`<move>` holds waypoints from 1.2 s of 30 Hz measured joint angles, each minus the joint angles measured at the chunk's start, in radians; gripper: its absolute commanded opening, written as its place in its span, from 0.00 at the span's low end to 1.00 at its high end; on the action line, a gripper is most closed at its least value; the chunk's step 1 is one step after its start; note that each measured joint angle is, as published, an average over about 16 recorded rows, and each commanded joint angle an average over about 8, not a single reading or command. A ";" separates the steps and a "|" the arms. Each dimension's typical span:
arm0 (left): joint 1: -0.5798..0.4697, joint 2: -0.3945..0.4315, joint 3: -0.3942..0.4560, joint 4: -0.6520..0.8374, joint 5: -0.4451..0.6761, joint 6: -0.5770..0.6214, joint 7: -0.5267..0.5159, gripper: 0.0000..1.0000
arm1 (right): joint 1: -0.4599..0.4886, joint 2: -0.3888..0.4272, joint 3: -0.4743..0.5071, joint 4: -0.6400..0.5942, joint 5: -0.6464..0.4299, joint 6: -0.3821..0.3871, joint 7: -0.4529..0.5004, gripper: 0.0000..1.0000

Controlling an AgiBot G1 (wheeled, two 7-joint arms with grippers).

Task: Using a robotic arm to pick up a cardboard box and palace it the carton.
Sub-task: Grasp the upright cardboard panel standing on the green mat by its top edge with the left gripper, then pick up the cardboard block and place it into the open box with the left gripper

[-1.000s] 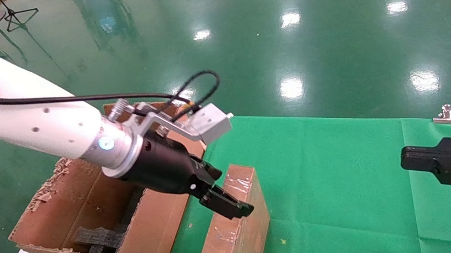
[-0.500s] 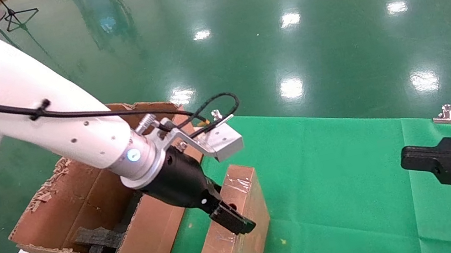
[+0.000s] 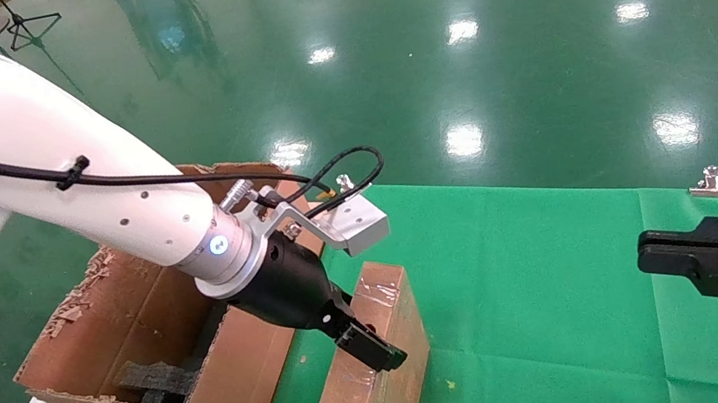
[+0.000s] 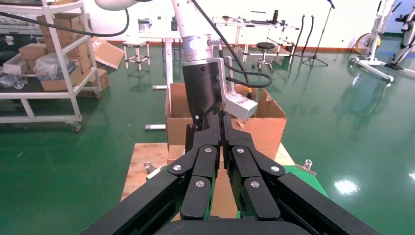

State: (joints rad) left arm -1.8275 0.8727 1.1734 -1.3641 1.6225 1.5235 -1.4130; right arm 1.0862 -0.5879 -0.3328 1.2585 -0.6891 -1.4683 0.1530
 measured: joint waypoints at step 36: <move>-0.062 -0.058 -0.075 0.135 -0.090 -0.013 0.197 0.00 | 0.000 0.000 0.000 0.000 0.000 0.000 0.000 1.00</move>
State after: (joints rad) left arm -1.8897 0.8150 1.0987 -1.2287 1.5325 1.5105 -1.2161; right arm 1.0863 -0.5879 -0.3329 1.2584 -0.6890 -1.4682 0.1529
